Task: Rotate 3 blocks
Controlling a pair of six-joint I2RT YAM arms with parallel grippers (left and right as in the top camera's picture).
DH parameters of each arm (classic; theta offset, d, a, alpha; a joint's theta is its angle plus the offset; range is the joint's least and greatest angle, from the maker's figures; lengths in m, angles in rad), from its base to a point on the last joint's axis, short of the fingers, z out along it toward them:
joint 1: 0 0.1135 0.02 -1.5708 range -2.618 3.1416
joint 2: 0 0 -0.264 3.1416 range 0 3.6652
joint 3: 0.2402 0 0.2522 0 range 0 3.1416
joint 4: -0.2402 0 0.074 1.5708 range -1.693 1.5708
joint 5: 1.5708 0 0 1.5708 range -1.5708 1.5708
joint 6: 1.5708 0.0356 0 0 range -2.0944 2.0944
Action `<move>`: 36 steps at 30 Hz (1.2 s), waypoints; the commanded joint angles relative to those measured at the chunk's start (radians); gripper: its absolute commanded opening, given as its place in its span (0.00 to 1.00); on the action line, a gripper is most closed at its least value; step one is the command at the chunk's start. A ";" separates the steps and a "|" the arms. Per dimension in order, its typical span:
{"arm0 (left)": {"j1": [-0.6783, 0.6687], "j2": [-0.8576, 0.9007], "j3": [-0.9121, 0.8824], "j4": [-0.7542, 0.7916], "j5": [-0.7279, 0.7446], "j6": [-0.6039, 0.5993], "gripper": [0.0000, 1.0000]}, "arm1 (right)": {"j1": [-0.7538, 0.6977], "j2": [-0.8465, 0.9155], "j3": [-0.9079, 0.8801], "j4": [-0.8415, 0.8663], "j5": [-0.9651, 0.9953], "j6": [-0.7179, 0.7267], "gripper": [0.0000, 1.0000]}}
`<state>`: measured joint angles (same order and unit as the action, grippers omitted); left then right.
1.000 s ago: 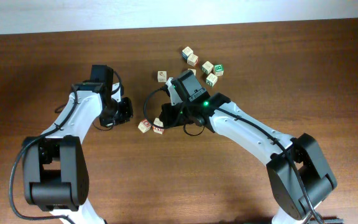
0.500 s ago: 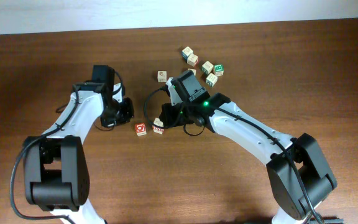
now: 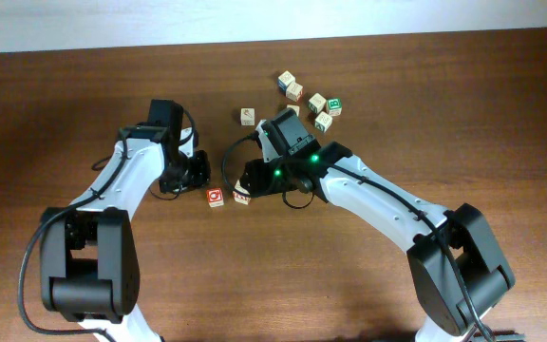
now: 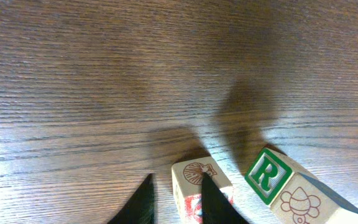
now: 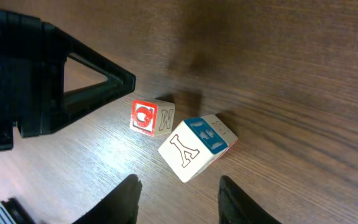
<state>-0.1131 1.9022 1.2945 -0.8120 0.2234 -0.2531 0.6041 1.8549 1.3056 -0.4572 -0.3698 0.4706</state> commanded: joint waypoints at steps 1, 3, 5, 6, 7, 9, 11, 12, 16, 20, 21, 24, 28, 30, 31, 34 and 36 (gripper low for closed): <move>0.002 0.003 0.020 -0.001 -0.003 0.008 0.33 | 0.009 0.003 0.003 -0.010 0.029 -0.008 0.53; 0.002 0.003 0.021 0.000 -0.003 0.011 0.33 | 0.005 0.003 0.007 -0.028 0.039 -0.018 0.59; 0.002 0.003 0.031 -0.008 -0.003 0.024 0.34 | -0.006 0.003 0.020 -0.055 0.039 -0.020 0.62; 0.002 0.001 0.042 -0.019 -0.003 0.032 0.34 | -0.017 0.003 0.031 -0.075 0.041 -0.027 0.64; 0.002 -0.003 0.058 -0.034 -0.003 0.043 0.36 | -0.025 0.003 0.047 -0.099 0.042 -0.036 0.65; 0.002 -0.014 0.087 -0.059 -0.003 0.061 0.37 | -0.037 0.002 0.070 -0.136 0.047 -0.053 0.68; 0.002 -0.048 0.114 -0.076 -0.006 0.069 0.40 | -0.045 0.002 0.106 -0.185 0.059 -0.078 0.70; 0.002 -0.068 0.115 -0.076 -0.009 0.069 0.43 | -0.046 0.002 0.120 -0.205 0.072 -0.080 0.71; 0.002 -0.132 0.115 -0.095 -0.011 0.122 0.57 | -0.046 0.002 0.151 -0.235 0.080 -0.097 0.72; 0.002 -0.137 0.113 -0.111 -0.011 0.136 0.64 | -0.047 0.002 0.151 -0.235 0.080 -0.096 0.72; 0.002 -0.137 0.113 -0.111 -0.011 0.136 0.65 | -0.047 0.002 0.151 -0.235 0.080 -0.097 0.72; 0.002 -0.137 0.113 -0.106 -0.011 0.136 0.72 | -0.048 0.002 0.151 -0.235 0.080 -0.097 0.72; 0.002 -0.137 0.113 -0.106 -0.011 0.136 0.82 | -0.050 0.002 0.151 -0.234 0.080 -0.097 0.72; 0.002 -0.137 0.113 -0.105 -0.011 0.136 0.82 | -0.050 0.002 0.151 -0.235 0.080 -0.097 0.72; 0.002 -0.137 0.113 -0.105 -0.011 0.136 0.82 | -0.050 0.003 0.151 -0.234 0.080 -0.097 0.72; 0.002 -0.137 0.113 -0.105 -0.011 0.136 0.78 | -0.050 0.003 0.151 -0.231 0.080 -0.097 0.71; 0.002 -0.137 0.113 -0.105 -0.011 0.136 0.57 | -0.048 0.003 0.151 -0.224 0.080 -0.096 0.61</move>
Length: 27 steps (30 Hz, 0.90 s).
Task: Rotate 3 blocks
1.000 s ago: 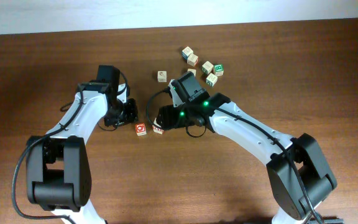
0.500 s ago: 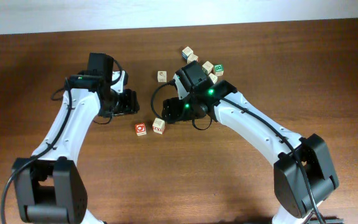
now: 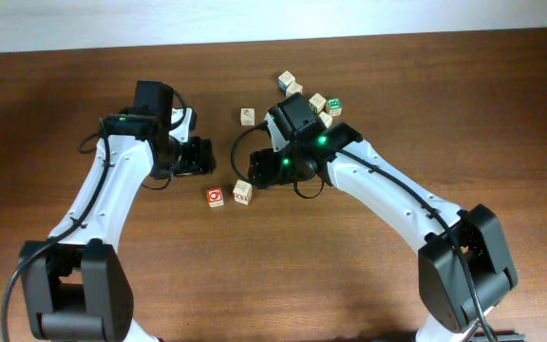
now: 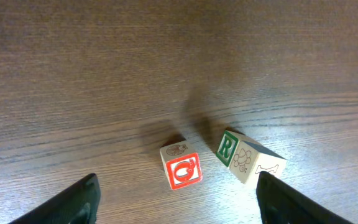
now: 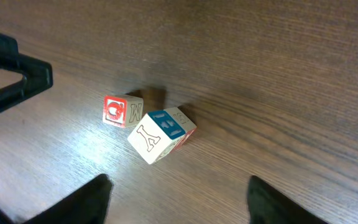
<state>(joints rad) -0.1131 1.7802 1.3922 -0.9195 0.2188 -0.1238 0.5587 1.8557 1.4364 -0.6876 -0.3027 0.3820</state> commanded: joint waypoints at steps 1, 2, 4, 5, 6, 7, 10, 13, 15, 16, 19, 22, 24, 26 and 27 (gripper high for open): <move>0.002 -0.015 0.016 0.003 -0.006 0.006 0.46 | -0.002 0.002 0.021 0.010 0.012 -0.008 0.56; 0.002 -0.015 0.016 0.006 -0.006 0.006 0.38 | 0.001 0.002 0.021 0.014 0.012 -0.007 0.54; 0.003 -0.015 0.016 0.014 -0.006 0.005 0.27 | 0.006 0.002 0.021 0.021 0.012 -0.006 0.52; 0.003 -0.015 0.016 0.021 -0.006 0.005 0.24 | 0.011 0.002 0.021 0.026 0.013 0.001 0.52; 0.004 -0.015 0.016 0.024 -0.006 -0.002 0.21 | 0.016 0.003 0.021 0.032 0.013 0.010 0.52; 0.005 -0.015 0.016 0.027 -0.007 -0.018 0.19 | 0.019 0.004 0.021 0.037 0.021 0.029 0.52; 0.007 -0.015 0.016 0.037 -0.006 -0.048 0.15 | 0.034 0.010 0.021 0.052 0.027 0.047 0.53; 0.022 -0.015 0.016 0.040 -0.018 -0.090 0.11 | 0.043 0.022 0.021 0.064 0.028 0.084 0.62; 0.055 -0.015 0.016 0.038 -0.039 -0.128 0.08 | 0.050 0.032 0.021 0.076 0.028 0.092 0.62; 0.072 -0.015 0.016 0.035 -0.040 -0.142 0.07 | 0.055 0.032 0.021 0.080 0.028 0.096 0.62; 0.140 -0.015 0.016 0.024 -0.040 -0.153 0.07 | 0.086 0.038 0.023 0.113 0.066 0.098 0.62; 0.194 -0.015 0.016 0.020 -0.040 -0.153 0.09 | 0.115 0.042 0.046 0.116 0.094 0.087 0.62; 0.231 -0.015 0.016 0.020 -0.040 -0.153 0.14 | 0.131 0.063 0.089 0.100 0.098 0.050 0.62; 0.255 -0.015 0.016 0.018 -0.040 -0.153 0.19 | 0.149 0.092 0.136 0.078 0.098 0.013 0.62; 0.267 -0.015 0.016 0.016 -0.040 -0.153 0.22 | 0.162 0.121 0.177 0.054 0.098 -0.010 0.62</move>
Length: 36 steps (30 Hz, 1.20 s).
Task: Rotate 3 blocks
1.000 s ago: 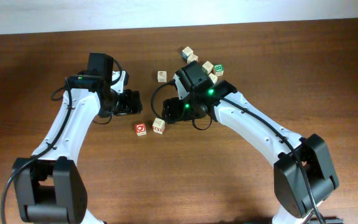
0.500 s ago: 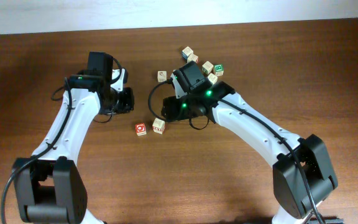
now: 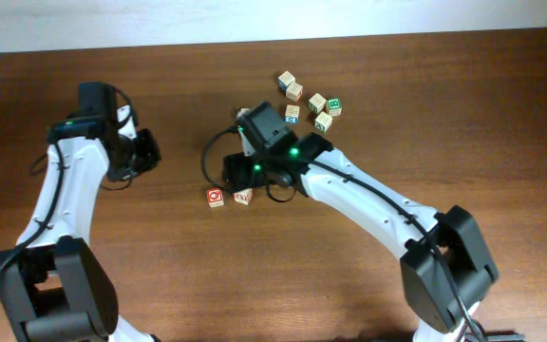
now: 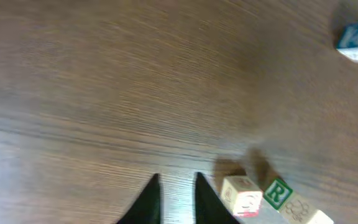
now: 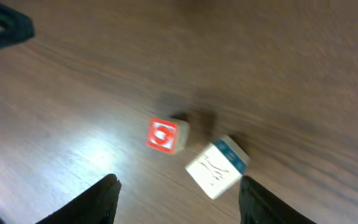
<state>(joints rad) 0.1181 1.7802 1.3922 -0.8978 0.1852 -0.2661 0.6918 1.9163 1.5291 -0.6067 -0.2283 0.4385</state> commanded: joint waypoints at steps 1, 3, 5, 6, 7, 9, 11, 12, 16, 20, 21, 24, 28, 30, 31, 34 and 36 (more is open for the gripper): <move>0.046 -0.015 0.016 -0.009 -0.007 -0.010 0.25 | 0.044 0.095 0.131 -0.052 0.031 -0.086 0.62; 0.056 -0.015 0.016 -0.010 -0.007 -0.010 0.32 | 0.071 0.154 0.199 -0.090 0.050 -0.110 0.62; 0.057 -0.015 0.016 -0.010 -0.016 -0.010 0.44 | 0.103 0.220 0.262 -0.120 0.109 -0.111 0.62; 0.057 -0.015 0.016 -0.010 -0.019 -0.010 0.48 | 0.116 0.243 0.274 -0.120 0.135 -0.109 0.62; 0.057 -0.015 0.016 -0.010 -0.025 -0.010 0.48 | 0.123 0.253 0.277 -0.116 0.151 -0.109 0.62; 0.057 -0.015 0.016 -0.010 -0.029 -0.010 0.50 | 0.141 0.276 0.277 -0.104 0.201 -0.108 0.62; 0.058 -0.015 0.016 -0.010 -0.034 -0.010 0.50 | 0.149 0.288 0.277 -0.098 0.235 -0.100 0.62; 0.058 -0.015 0.016 -0.009 -0.038 -0.010 0.50 | 0.151 0.291 0.277 -0.095 0.243 -0.090 0.62; 0.058 -0.015 0.016 -0.009 -0.045 -0.010 0.51 | 0.151 0.295 0.277 -0.098 0.241 -0.082 0.57; 0.058 -0.015 0.016 -0.016 -0.045 -0.010 0.51 | 0.150 0.295 0.277 -0.160 0.241 -0.082 0.52; 0.058 -0.015 0.016 -0.018 -0.045 -0.010 0.51 | 0.150 0.295 0.277 -0.177 0.241 -0.068 0.51; 0.058 -0.015 0.016 -0.022 -0.045 -0.010 0.50 | 0.138 0.295 0.279 -0.219 0.238 -0.037 0.50; 0.055 -0.015 0.016 -0.024 -0.045 -0.010 0.49 | 0.113 0.294 0.307 -0.287 0.237 -0.013 0.44; 0.055 -0.015 0.016 -0.026 -0.044 -0.010 0.49 | 0.098 0.294 0.323 -0.307 0.236 -0.011 0.43; 0.055 -0.015 0.016 -0.027 -0.044 -0.010 0.48 | 0.095 0.294 0.330 -0.315 0.236 -0.011 0.43; 0.054 -0.015 0.016 -0.029 -0.044 -0.010 0.47 | 0.084 0.294 0.356 -0.341 0.230 -0.011 0.44; 0.051 -0.015 0.016 -0.032 -0.044 -0.010 0.46 | 0.079 0.294 0.362 -0.346 0.224 -0.011 0.43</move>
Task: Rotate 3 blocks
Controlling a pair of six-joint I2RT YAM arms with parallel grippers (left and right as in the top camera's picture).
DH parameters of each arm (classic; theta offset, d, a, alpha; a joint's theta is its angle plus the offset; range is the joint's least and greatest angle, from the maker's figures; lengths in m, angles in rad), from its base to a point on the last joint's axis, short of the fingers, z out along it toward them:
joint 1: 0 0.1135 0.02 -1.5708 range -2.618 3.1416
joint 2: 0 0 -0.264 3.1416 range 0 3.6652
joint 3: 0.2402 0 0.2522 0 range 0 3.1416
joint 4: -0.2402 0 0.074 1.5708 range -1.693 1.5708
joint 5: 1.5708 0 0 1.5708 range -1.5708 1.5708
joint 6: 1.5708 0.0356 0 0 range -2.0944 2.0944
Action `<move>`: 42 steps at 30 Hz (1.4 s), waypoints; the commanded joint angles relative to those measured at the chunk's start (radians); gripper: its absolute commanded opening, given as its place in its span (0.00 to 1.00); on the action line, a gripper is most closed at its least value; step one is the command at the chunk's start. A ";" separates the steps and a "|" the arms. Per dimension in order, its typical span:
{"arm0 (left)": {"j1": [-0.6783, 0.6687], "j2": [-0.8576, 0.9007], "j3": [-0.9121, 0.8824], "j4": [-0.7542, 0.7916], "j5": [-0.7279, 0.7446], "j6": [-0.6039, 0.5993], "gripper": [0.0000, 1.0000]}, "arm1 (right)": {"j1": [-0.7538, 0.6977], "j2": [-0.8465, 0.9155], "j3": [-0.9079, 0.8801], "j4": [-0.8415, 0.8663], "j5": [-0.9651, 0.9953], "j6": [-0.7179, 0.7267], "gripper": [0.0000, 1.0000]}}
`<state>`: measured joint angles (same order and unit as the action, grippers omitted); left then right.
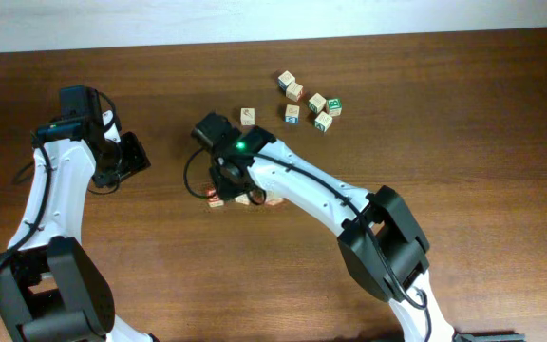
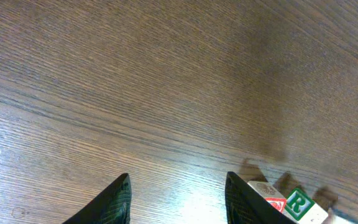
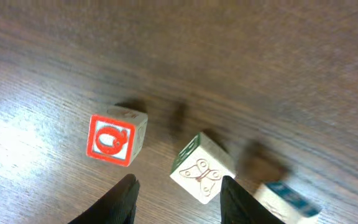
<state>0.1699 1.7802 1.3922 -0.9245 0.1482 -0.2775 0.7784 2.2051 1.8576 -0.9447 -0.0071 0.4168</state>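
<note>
Three blocks lie in a row at the table's middle. The red-faced block [image 3: 112, 139] is leftmost and shows as [image 1: 215, 199] from above. Beside it is a butterfly block [image 3: 202, 168] with a green side. A blue-faced block [image 3: 286, 195] lies further right, a little apart. My right gripper [image 3: 179, 200] hangs open above them, over the gap between the red and butterfly blocks, holding nothing. My left gripper [image 2: 179, 200] is open over bare wood well to the left. In its view the red block [image 2: 267, 193] and a green R face [image 2: 298, 203] sit low at the right.
Several more blocks [image 1: 310, 100] are scattered at the back right, with a single one [image 1: 247, 116] nearer the middle. The right arm [image 1: 302, 190] reaches across the centre. The table's far edge meets a white wall.
My right gripper has moved left and now hangs over the red and butterfly blocks. A blue-faced block now lies apart to their right. My left gripper has opened wider and shifted slightly left.
At first my left gripper was nearly shut at the red block, with my right gripper open over the Y block. Then both stood open and higher. Later the left arm was further left, its fingers close together. Now both are open, the right one over the row.
</note>
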 commanded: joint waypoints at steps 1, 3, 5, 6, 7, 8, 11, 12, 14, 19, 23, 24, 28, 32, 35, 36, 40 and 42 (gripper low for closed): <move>-0.004 -0.015 0.016 -0.007 -0.007 0.002 0.45 | -0.011 0.006 0.034 -0.010 -0.001 0.010 0.44; -0.011 -0.015 0.016 -0.009 -0.007 0.002 0.43 | -0.015 0.006 0.033 -0.012 -0.026 0.010 0.43; -0.023 -0.015 0.016 -0.009 -0.008 0.002 0.43 | -0.018 0.006 0.033 0.003 -0.084 -0.020 0.44; -0.026 -0.015 0.016 -0.007 -0.008 0.007 0.43 | -0.018 0.006 0.033 0.018 -0.112 -0.028 0.43; -0.027 -0.015 0.016 -0.004 -0.012 0.011 0.42 | -0.018 0.006 0.033 0.030 -0.130 -0.028 0.42; -0.026 -0.015 0.016 -0.001 -0.018 0.012 0.43 | -0.018 0.006 0.032 0.046 -0.149 -0.038 0.39; -0.003 -0.015 0.016 0.023 -0.023 0.013 0.43 | -0.002 0.013 0.030 0.112 -0.197 -0.045 0.31; 0.005 -0.015 0.016 0.027 -0.023 0.013 0.43 | 0.004 0.015 0.030 0.124 -0.200 -0.044 0.30; 0.025 -0.015 0.016 0.032 -0.023 0.013 0.43 | 0.021 0.025 0.030 0.147 -0.204 -0.041 0.29; 0.068 -0.015 0.016 0.035 -0.023 0.012 0.43 | 0.053 0.059 0.030 0.201 -0.200 0.011 0.19; 0.080 -0.015 0.016 0.035 -0.023 0.005 0.44 | 0.066 0.084 0.030 0.225 -0.195 0.038 0.14; 0.080 -0.015 0.016 0.035 -0.023 0.005 0.44 | 0.069 0.092 0.030 0.230 -0.195 0.039 0.13; 0.080 -0.015 0.016 0.033 -0.022 0.004 0.44 | 0.068 0.109 0.030 0.222 -0.152 0.084 0.08; 0.080 -0.015 0.016 0.027 -0.022 0.004 0.44 | 0.069 0.109 0.030 0.189 -0.097 0.129 0.05; 0.080 -0.015 0.016 0.025 -0.021 0.001 0.44 | 0.069 0.109 0.030 0.161 -0.051 0.150 0.05; 0.080 -0.015 0.016 0.025 -0.021 0.001 0.44 | 0.068 0.109 0.030 0.155 -0.044 0.152 0.05; 0.080 -0.015 0.016 0.019 -0.014 0.001 0.43 | 0.068 0.109 0.030 0.119 0.001 0.169 0.05; 0.079 -0.015 0.016 0.016 -0.014 0.001 0.43 | 0.064 0.109 0.030 0.109 0.006 0.169 0.05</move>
<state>0.2443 1.7802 1.3922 -0.9012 0.1371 -0.2771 0.8452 2.2993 1.8778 -0.8173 -0.0586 0.5697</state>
